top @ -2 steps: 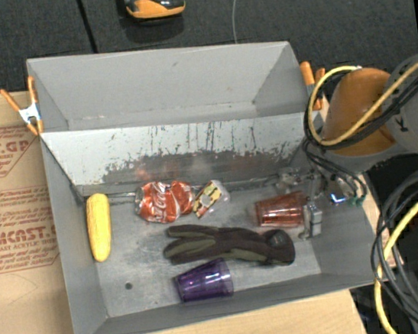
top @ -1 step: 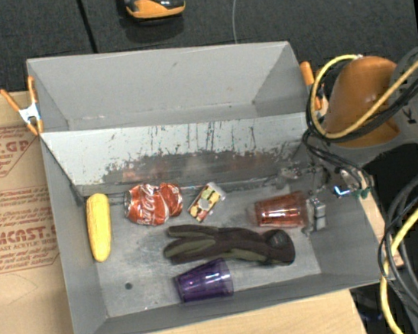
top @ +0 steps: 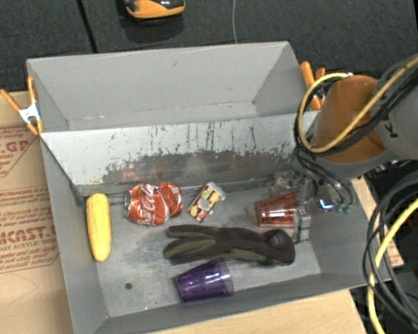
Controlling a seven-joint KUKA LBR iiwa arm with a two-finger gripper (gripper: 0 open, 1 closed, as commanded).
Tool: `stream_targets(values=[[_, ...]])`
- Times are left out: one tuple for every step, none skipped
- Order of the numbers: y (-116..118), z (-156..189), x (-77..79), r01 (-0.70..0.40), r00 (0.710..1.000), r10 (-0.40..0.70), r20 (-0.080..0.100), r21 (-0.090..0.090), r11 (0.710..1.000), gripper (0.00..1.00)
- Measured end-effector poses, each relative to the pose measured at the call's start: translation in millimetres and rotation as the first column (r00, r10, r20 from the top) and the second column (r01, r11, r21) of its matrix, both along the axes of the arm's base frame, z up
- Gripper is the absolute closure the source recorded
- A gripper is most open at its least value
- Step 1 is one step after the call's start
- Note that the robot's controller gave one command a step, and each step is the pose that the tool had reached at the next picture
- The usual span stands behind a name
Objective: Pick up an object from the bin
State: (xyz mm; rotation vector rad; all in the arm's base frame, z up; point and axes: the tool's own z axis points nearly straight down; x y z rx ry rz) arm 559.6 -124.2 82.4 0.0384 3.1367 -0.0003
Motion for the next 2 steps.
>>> stream_targets(values=[[-3.9,-13.0,16.0,-0.001,1.000,0.001,-0.003,0.000,1.000,1.00],[-3.9,-13.0,16.0,-0.001,1.000,0.001,-0.003,0.000,1.000,1.00]])
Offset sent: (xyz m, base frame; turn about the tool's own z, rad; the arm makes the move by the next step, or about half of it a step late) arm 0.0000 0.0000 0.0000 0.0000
